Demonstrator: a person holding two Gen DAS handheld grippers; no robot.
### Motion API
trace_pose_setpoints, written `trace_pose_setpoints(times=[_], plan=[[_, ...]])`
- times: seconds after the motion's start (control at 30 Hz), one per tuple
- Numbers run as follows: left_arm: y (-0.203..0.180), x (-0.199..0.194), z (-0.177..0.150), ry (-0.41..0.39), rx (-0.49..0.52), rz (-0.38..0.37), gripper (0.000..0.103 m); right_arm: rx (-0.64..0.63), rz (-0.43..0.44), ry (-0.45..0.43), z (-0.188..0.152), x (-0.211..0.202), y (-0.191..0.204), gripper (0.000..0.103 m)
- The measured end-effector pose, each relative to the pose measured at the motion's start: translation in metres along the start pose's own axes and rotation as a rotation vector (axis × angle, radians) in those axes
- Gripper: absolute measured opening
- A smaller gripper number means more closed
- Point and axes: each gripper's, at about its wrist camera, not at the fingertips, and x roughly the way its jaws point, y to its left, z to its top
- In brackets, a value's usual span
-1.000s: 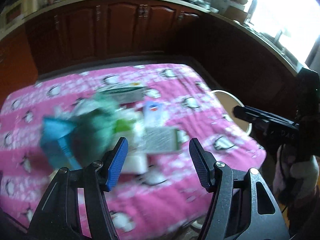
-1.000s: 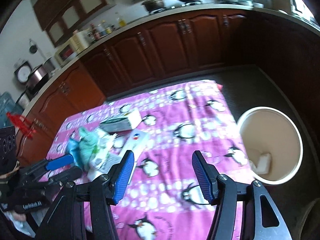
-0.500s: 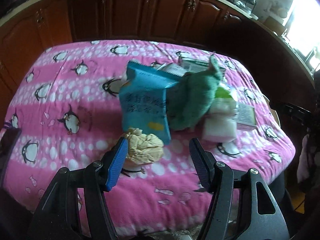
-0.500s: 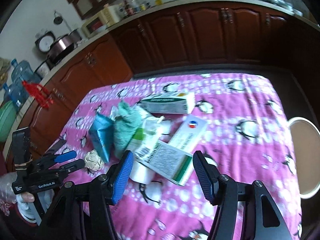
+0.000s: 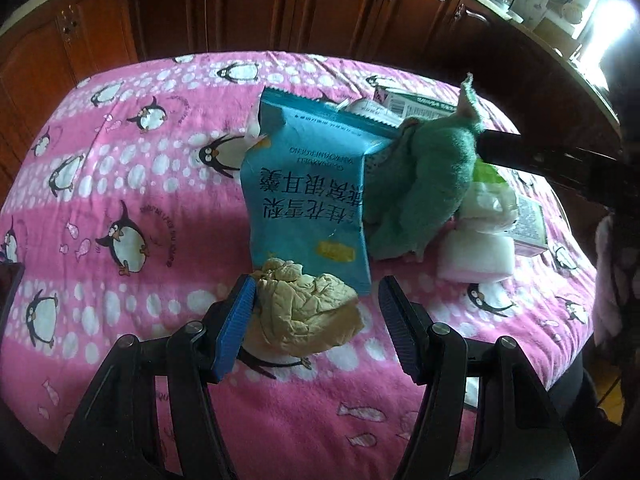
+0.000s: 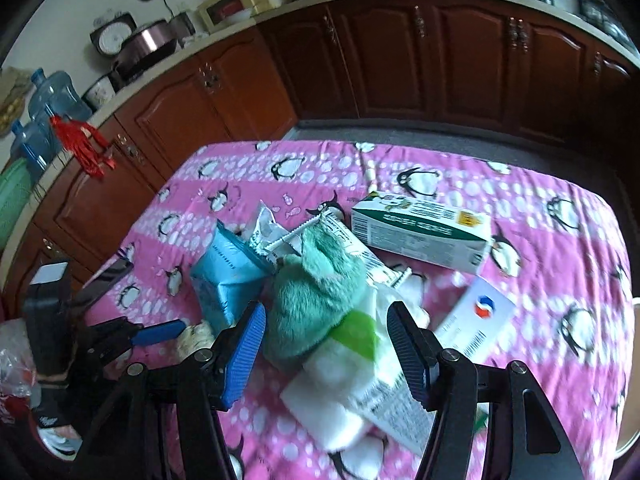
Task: Collect trash
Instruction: 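Grasp the green towel with the right gripper while the left gripper grasps the crumpled beige paper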
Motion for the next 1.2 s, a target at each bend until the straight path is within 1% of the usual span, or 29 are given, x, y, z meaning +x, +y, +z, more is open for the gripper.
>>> trace_pose_setpoints(times=[0.13,0.17,0.2,0.23,0.27,0.3,0.33,0.4,0.63,0.73,0.83,1.0,1.2], plan=[[0.000,0.008,-0.001,0.020,0.003,-0.006,0.062,-0.035,-0.026,0.028,0.002,0.018,0.006,0.061],[0.001,0.009,-0.001,0.025,0.001,-0.009,0.062,-0.051,-0.039,0.027,0.000,0.021,0.009,0.054],[0.000,0.009,-0.002,0.025,-0.001,-0.010,0.058,-0.063,-0.035,0.024,-0.001,0.021,0.010,0.048],[0.001,0.009,-0.003,0.023,-0.003,-0.014,0.048,-0.076,-0.033,0.018,-0.002,0.020,0.013,0.046],[0.001,0.010,-0.002,0.022,-0.003,-0.013,0.041,-0.092,-0.036,0.010,-0.003,0.018,0.016,0.043],[0.002,0.010,-0.002,0.023,-0.005,-0.007,0.033,-0.102,-0.034,0.006,-0.004,0.017,0.018,0.040],[0.004,0.009,-0.003,0.025,-0.010,-0.005,0.029,-0.107,-0.028,0.000,-0.005,0.014,0.020,0.038],[0.007,0.006,-0.005,0.022,-0.019,-0.017,0.027,-0.106,-0.009,-0.026,-0.005,0.004,0.023,0.037],[0.007,-0.030,-0.010,-0.038,-0.011,-0.042,0.025,-0.070,0.073,-0.133,-0.001,-0.046,0.025,0.036],[0.003,-0.046,-0.007,-0.068,-0.007,-0.056,0.025,-0.044,0.090,-0.172,-0.001,-0.066,0.021,0.036],[-0.005,-0.060,-0.005,-0.097,0.006,-0.068,0.025,-0.033,0.082,-0.213,-0.005,-0.086,0.018,0.036],[-0.033,-0.072,0.001,-0.129,0.045,-0.089,0.025,-0.006,0.069,-0.255,-0.016,-0.112,0.002,0.036],[-0.069,-0.075,0.009,-0.148,0.100,-0.109,0.025,0.034,0.011,-0.287,-0.034,-0.141,-0.025,0.036]])
